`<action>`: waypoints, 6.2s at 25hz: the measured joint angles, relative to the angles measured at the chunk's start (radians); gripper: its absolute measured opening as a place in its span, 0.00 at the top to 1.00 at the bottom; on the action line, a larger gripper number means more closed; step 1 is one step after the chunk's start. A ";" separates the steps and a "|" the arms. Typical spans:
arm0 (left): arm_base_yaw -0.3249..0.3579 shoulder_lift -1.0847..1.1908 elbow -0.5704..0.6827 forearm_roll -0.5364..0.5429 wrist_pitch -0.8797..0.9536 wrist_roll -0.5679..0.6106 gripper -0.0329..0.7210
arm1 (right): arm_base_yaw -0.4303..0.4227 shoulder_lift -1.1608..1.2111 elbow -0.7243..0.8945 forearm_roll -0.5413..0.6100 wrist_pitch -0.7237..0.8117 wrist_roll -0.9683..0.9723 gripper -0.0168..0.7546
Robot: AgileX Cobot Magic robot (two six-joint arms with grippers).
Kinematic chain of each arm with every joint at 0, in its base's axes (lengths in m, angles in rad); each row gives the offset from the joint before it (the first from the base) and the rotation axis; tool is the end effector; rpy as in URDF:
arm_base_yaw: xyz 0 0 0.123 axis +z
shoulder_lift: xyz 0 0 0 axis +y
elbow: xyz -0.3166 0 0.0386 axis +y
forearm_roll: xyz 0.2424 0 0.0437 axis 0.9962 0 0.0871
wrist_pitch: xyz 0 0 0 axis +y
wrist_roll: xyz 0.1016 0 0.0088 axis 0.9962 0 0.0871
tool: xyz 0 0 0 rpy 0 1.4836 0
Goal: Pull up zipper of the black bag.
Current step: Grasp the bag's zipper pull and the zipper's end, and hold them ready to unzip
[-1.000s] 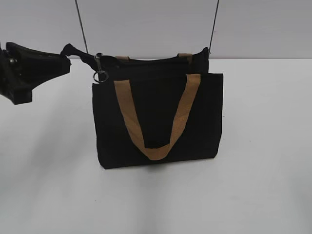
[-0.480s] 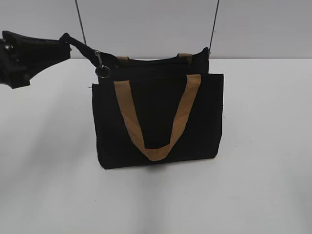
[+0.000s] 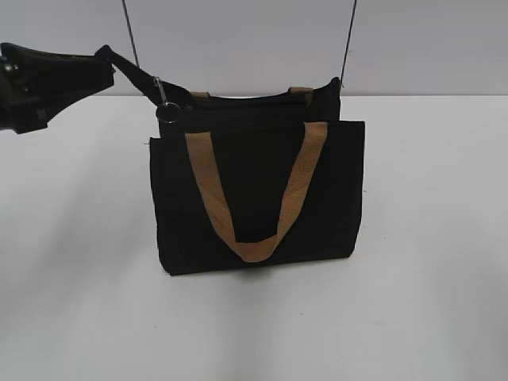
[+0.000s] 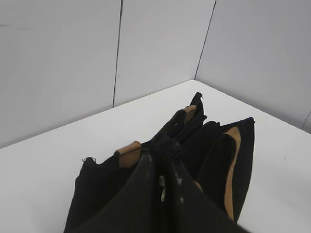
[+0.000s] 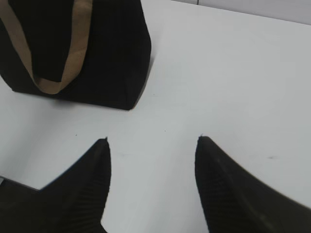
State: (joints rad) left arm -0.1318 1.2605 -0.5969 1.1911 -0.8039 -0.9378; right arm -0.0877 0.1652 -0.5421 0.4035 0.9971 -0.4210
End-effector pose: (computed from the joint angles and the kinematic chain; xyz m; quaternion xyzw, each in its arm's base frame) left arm 0.2212 -0.0981 0.3056 0.3117 0.6929 -0.2844 0.5847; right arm -0.0089 0.0346 0.2973 -0.1303 0.8408 0.0714 0.5206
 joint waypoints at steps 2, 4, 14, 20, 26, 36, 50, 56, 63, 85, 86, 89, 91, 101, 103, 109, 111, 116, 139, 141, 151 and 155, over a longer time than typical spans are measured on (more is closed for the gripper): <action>0.000 0.000 0.000 -0.001 0.001 0.000 0.92 | 0.000 0.060 -0.008 0.042 -0.018 -0.069 0.42; 0.000 0.000 0.000 -0.001 0.001 0.000 0.92 | 0.004 0.127 -0.009 0.116 -0.052 -0.146 0.42; 0.000 0.000 0.000 -0.001 0.001 0.000 0.92 | 0.076 0.503 -0.010 0.563 -0.237 -0.556 0.42; 0.000 0.000 0.000 -0.001 0.002 0.000 0.92 | 0.283 0.825 -0.057 0.735 -0.383 -0.766 0.42; 0.000 0.000 0.000 -0.001 0.002 0.000 0.92 | 0.549 1.145 -0.259 0.765 -0.556 -0.828 0.42; 0.000 0.000 0.000 -0.001 0.002 0.000 0.92 | 0.640 1.485 -0.552 0.768 -0.592 -0.924 0.42; 0.000 0.000 0.000 -0.001 0.002 0.000 0.92 | 0.727 1.636 -0.680 0.773 -0.610 -1.017 0.42; 0.000 0.000 0.000 -0.001 0.002 0.000 0.92 | 0.733 1.639 -0.685 0.772 -0.621 -1.016 0.44; 0.000 0.000 0.000 -0.001 0.007 0.000 0.92 | 0.734 1.639 -0.687 0.772 -0.634 -1.003 0.59; 0.000 -0.008 0.000 -0.003 0.018 0.000 0.92 | 0.683 1.578 -0.687 0.714 -0.613 -0.745 0.98; 0.000 -0.015 0.000 -0.003 0.021 0.000 0.92 | 0.675 1.577 -0.687 0.697 -0.598 -0.717 0.98; 0.000 -0.044 0.000 -0.002 0.057 0.000 0.92 | 0.645 1.576 -0.687 0.633 -0.558 -0.637 0.98; 0.000 -0.061 0.001 0.002 0.091 0.000 0.93 | 0.625 1.575 -0.688 0.601 -0.538 -0.587 0.98; -0.001 -0.071 0.005 0.008 0.141 0.000 0.93 | 0.523 1.573 -0.693 0.509 -0.402 -0.422 0.98; -0.001 -0.072 0.005 0.008 0.141 0.000 0.93 | 0.505 1.573 -0.693 0.509 -0.375 -0.408 0.98; -0.002 -0.079 0.008 -0.021 0.147 0.000 0.93 | 0.490 1.548 -0.693 0.466 -0.345 -0.352 0.98; -0.003 -0.085 0.009 -0.024 0.149 0.000 0.93 | 0.490 1.528 -0.693 0.440 -0.342 -0.338 0.98; -0.003 -0.090 0.009 -0.037 0.160 0.000 0.93 | 0.467 1.515 -0.693 0.376 -0.340 -0.295 0.98; -0.003 -0.121 0.009 -0.031 0.211 0.000 0.93 | 0.310 1.474 -0.692 0.276 -0.273 -0.202 0.98; -0.003 -0.122 0.009 -0.034 0.214 0.000 0.93 | 0.309 1.472 -0.692 0.255 -0.272 -0.199 0.98; -0.003 -0.122 0.009 -0.034 0.216 0.000 0.93 | 0.309 1.456 -0.692 0.155 -0.269 -0.100 0.98; -0.003 -0.122 0.009 -0.034 0.221 0.000 0.93 | 0.309 1.456 -0.692 0.189 -0.267 -0.097 0.97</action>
State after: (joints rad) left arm -0.1345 1.1383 -0.5883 1.1569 -0.5825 -0.9381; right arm 0.2210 1.6209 -1.2337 0.5926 0.7303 -0.5178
